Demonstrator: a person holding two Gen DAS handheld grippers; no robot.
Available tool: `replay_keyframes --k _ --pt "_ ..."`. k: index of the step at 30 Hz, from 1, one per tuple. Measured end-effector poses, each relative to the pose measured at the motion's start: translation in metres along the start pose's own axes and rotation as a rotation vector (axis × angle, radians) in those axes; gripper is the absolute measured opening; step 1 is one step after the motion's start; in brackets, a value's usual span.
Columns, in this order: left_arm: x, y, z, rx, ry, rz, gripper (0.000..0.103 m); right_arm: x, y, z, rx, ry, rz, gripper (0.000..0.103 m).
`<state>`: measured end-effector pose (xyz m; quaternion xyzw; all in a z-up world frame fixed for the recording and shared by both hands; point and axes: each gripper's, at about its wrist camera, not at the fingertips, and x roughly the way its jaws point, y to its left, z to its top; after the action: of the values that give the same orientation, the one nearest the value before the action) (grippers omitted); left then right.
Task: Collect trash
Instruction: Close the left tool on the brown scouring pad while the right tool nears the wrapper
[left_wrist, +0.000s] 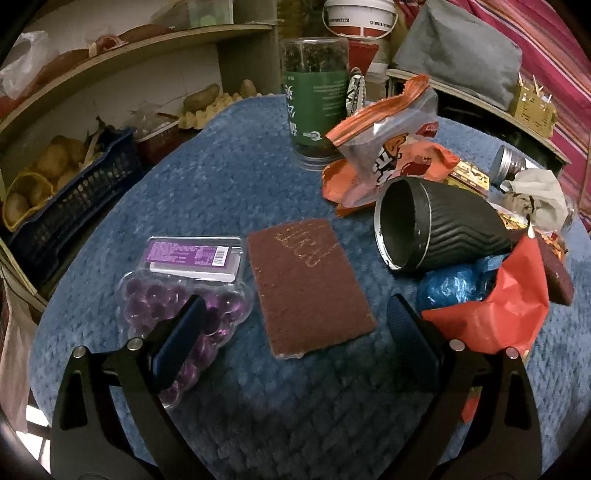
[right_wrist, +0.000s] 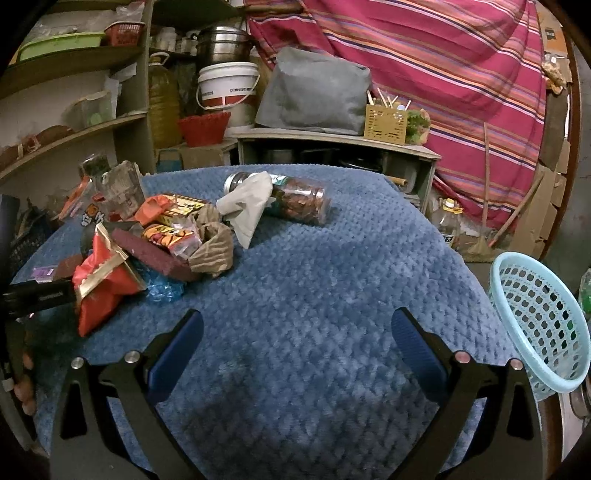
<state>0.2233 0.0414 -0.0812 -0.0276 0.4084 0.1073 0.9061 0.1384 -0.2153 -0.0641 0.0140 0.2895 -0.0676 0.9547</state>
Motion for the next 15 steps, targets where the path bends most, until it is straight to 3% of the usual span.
replay_keyframes --k 15 --pt "-0.0044 -0.0073 -0.0013 -0.016 0.021 -0.053 0.095 0.0019 -0.0073 0.0007 0.01 0.005 -0.012 0.099"
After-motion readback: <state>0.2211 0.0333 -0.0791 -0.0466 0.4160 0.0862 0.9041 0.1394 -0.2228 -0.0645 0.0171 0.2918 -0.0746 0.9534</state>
